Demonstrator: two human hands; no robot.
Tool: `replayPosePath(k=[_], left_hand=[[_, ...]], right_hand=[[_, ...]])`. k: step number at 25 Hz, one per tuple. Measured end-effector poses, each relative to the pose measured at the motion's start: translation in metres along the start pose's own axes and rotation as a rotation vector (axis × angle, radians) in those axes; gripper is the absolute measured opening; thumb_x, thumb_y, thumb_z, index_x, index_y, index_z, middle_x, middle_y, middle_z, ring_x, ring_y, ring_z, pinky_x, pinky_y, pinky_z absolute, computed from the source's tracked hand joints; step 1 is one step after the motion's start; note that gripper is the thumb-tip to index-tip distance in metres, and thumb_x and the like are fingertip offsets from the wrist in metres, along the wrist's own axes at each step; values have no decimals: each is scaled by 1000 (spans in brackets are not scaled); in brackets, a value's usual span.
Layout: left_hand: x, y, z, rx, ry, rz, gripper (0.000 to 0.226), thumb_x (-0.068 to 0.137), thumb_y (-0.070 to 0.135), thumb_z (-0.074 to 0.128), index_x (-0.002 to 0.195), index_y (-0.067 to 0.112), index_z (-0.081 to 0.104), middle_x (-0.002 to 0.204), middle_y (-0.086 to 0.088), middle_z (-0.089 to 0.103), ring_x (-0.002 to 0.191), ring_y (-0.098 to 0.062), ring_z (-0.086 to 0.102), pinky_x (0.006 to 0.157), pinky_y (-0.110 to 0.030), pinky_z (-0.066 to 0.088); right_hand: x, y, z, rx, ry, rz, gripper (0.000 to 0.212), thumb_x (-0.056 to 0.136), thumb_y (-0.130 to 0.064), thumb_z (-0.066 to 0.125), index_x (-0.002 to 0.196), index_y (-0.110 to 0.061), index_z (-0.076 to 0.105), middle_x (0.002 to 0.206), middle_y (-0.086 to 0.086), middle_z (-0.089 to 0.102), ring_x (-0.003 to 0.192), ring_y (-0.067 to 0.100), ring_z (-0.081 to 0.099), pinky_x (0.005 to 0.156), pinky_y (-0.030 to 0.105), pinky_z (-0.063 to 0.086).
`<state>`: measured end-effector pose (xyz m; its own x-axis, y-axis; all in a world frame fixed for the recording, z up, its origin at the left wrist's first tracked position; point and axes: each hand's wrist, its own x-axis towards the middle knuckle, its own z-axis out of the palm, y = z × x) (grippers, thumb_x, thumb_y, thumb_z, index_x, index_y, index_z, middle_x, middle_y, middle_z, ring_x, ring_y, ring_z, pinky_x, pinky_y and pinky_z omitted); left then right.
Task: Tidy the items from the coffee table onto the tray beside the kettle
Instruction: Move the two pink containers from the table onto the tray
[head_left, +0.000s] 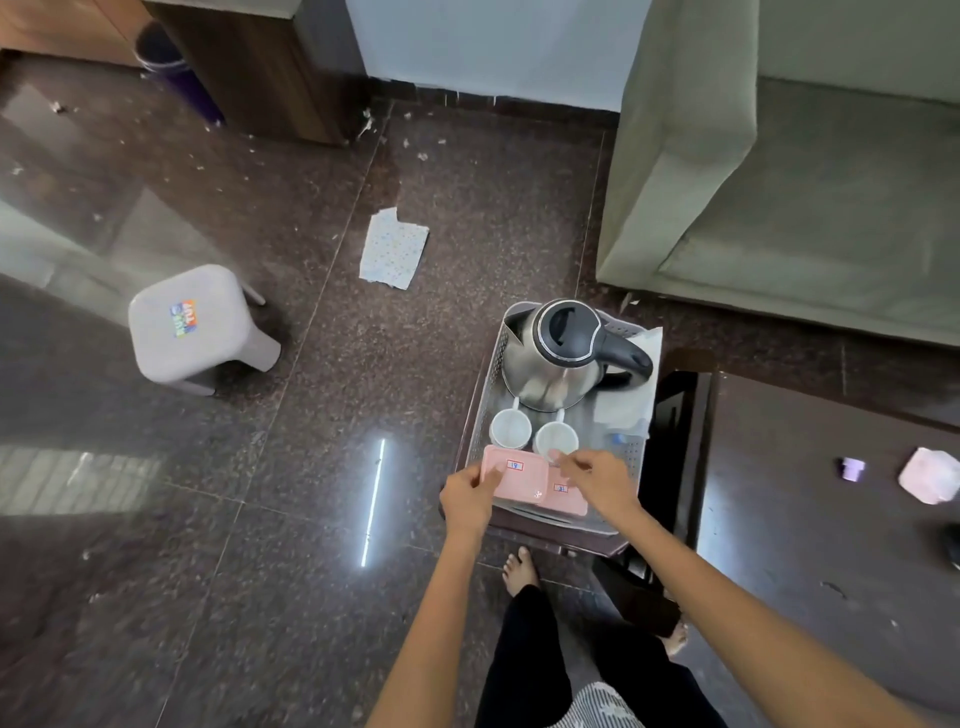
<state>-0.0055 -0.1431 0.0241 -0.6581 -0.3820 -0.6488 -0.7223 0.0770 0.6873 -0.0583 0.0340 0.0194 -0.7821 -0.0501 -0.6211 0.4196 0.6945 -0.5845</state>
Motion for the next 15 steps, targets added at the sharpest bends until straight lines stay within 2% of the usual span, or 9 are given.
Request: replayPosePath(k=[1,3,5,8,10,12,13,15], left_hand=[[2,0,4,1,-12,7,23,86,28,66,82,6,71,61,0,55,64,-15,45,61,-31,39],[4,3,10,11,-31,26,25,87,25,65,85,0,72,58,5,53,64,-13,45,58,-28,35],[6,3,12,61,-59,53,25,88,24,64,87,0,72,63,1,56,65,-14,46,60,-29,36],[1,7,7,155,-55,86,17,87,18,63,87,4,72,74,-2,59,72,-16,51,69,-29,41],[-6,11,0,200,-11,96,12,88,11,59,84,9,70,78,-3,56,76,-19,51,73,-26,39],[-12,12,-4,291,-6,129,21,89,8,55,103,3,69,87,-8,64,83,-22,59,79,-25,43],[-13,12,-3,337,-22,139,27,90,9,55,114,4,66,100,-11,69,92,-24,63,86,-26,45],[-15,9,0,440,-72,156,34,90,13,54,123,8,61,121,-11,65,104,-26,63,96,-31,46]], right_hand=[[-5,-6,1,94,-43,8,36,84,-43,64,77,-7,69,71,10,70,65,17,70,56,34,54],[-7,-9,4,267,-74,59,23,80,-21,74,89,0,70,74,14,69,51,7,67,44,25,55],[-3,-2,7,320,-40,114,23,78,-6,74,95,7,67,79,18,68,44,2,63,42,19,53],[7,9,12,302,36,172,18,78,-2,72,92,8,68,79,16,67,41,2,61,42,16,52],[14,14,19,248,82,192,16,77,-4,74,89,5,71,77,15,70,52,15,68,49,21,55],[17,15,33,148,84,173,15,74,-9,76,87,-1,74,78,15,74,70,26,71,64,33,58],[18,14,41,116,64,161,14,74,-11,76,86,-3,75,79,15,74,74,27,71,71,37,56],[21,11,56,76,27,124,8,74,-13,74,79,-8,77,76,13,75,75,26,72,75,38,55]])
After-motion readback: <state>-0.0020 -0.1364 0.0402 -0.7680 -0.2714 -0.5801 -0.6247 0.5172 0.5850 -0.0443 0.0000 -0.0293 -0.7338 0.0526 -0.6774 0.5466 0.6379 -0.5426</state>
